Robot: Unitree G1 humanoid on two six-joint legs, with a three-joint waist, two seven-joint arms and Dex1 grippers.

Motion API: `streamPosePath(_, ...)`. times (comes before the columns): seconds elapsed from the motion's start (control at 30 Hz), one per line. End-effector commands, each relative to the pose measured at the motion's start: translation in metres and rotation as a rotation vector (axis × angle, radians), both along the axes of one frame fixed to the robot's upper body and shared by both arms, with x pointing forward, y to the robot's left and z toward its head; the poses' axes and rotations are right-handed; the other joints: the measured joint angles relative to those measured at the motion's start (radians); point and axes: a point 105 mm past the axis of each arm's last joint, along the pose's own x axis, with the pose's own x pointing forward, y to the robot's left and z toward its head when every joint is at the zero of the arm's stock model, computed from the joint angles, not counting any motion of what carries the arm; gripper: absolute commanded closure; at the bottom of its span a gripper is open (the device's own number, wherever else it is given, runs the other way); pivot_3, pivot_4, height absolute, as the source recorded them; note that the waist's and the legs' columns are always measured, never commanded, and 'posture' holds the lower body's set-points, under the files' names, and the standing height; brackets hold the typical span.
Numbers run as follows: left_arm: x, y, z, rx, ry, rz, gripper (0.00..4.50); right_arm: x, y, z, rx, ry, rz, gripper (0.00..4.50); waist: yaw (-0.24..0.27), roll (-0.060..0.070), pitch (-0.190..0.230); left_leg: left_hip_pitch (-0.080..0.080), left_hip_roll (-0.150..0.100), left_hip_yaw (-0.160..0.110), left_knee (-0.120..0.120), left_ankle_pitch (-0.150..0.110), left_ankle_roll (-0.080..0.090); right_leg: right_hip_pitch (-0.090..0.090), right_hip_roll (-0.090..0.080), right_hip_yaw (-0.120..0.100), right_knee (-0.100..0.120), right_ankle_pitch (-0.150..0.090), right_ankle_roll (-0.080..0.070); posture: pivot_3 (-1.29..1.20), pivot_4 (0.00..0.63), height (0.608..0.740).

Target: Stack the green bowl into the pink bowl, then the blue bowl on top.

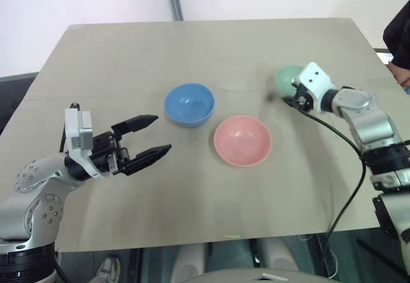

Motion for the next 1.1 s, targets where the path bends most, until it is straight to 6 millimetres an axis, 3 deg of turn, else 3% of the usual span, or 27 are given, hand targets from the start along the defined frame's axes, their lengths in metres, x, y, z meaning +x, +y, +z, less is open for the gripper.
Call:
streamPosePath(0.03, -0.007, -0.003, 0.010, 0.003, -0.041, -0.009, 0.00, 0.009, -0.003, 0.001, -0.032, -0.010, 0.002, 1.99, -0.001, 0.000, 0.000, 0.000, 0.000, 0.000, 0.000, 0.000, 0.000, 0.000, 0.000, 0.000, 0.000, 0.000, 0.000, 0.00, 0.150, 0.740)
streamPosePath(0.13, -0.009, -0.003, 0.010, 0.003, -0.041, -0.003, 0.00, 0.008, 0.000, 0.001, -0.018, 0.010, 0.038, 2.91, -0.001, 0.000, 0.000, 0.000, 0.000, 0.000, 0.000, 0.000, 0.000, 0.000, -0.001, 0.000, 0.000, 0.000, 0.000, 0.00, 0.150, 0.740)
streamPosePath(0.17, -0.009, -0.003, 0.010, 0.003, -0.041, -0.002, 0.00, 0.008, 0.001, 0.002, -0.017, 0.012, 0.047, 3.55, 0.000, 0.000, 0.000, 0.000, 0.000, 0.000, 0.000, 0.000, 0.000, 0.000, -0.001, 0.000, 0.000, 0.000, 0.000, 0.00, 0.150, 0.740)
streamPosePath(0.23, -0.010, -0.004, 0.009, -0.001, -0.038, -0.001, 0.00, 0.005, 0.003, 0.003, -0.023, 0.013, 0.074, 4.38, 0.000, 0.000, 0.000, 0.000, 0.000, 0.000, 0.000, 0.000, 0.000, 0.000, 0.000, 0.000, 0.001, 0.000, 0.000, 0.00, 0.150, 0.740)
streamPosePath(0.3, -0.011, -0.005, 0.006, -0.007, -0.032, -0.003, 0.00, 0.002, 0.005, 0.004, -0.029, 0.007, 0.092, 4.45, 0.000, 0.000, 0.000, 0.000, 0.000, 0.000, 0.000, 0.000, 0.000, 0.000, 0.000, 0.000, 0.001, 0.000, 0.000, 0.00, 0.150, 0.740)
streamPosePath(0.47, -0.004, -0.008, 0.004, -0.022, -0.034, -0.012, 0.00, -0.008, 0.016, 0.031, 0.016, -0.094, 0.167, 4.45, 0.000, 0.001, 0.000, 0.000, 0.000, -0.001, 0.000, 0.000, 0.000, 0.000, 0.000, 0.000, 0.001, 0.000, 0.000, 0.00, 0.150, 0.740)
streamPosePath(0.53, -0.001, -0.009, 0.005, -0.029, -0.039, -0.013, 0.00, -0.025, 0.023, 0.047, 0.020, -0.141, 0.248, 4.45, 0.003, 0.001, 0.000, 0.000, 0.000, -0.001, 0.000, 0.000, 0.000, 0.000, 0.000, 0.000, 0.001, 0.000, 0.000, 0.00, 0.150, 0.740)
streamPosePath(0.63, 0.002, -0.009, 0.003, -0.031, -0.037, -0.020, 0.00, -0.069, 0.040, 0.065, 0.055, -0.135, 0.429, 4.45, 0.010, 0.001, 0.001, -0.001, 0.000, -0.002, 0.000, 0.000, 0.000, 0.000, -0.001, -0.001, 0.000, 0.000, 0.000, 0.00, 0.150, 0.740)
streamPosePath(0.77, 0.005, -0.009, 0.002, -0.032, -0.038, -0.026, 0.00, -0.115, 0.058, 0.056, 0.064, -0.037, 0.576, 4.45, 0.012, 0.001, 0.001, -0.002, 0.000, -0.003, 0.000, 0.000, 0.001, 0.000, -0.001, -0.002, -0.001, 0.000, 0.000, 0.00, 0.150, 0.740)
streamPosePath(0.9, 0.009, -0.008, 0.002, -0.032, -0.044, -0.030, 0.00, -0.148, 0.075, 0.041, 0.066, 0.046, 0.673, 4.45, 0.014, 0.001, 0.001, 0.000, 0.000, -0.003, 0.001, -0.002, 0.004, 0.001, -0.001, -0.002, 0.002, 0.000, 0.000, 0.00, 0.150, 0.740)
streamPosePath(1.1, 0.011, -0.006, 0.002, -0.023, -0.050, -0.029, 0.00, -0.158, 0.091, 0.029, 0.069, 0.081, 0.714, 4.45, 0.014, 0.001, 0.001, 0.001, 0.000, -0.003, 0.002, -0.002, 0.004, 0.002, 0.000, -0.002, 0.002, 0.000, 0.000, 0.00, 0.150, 0.740)
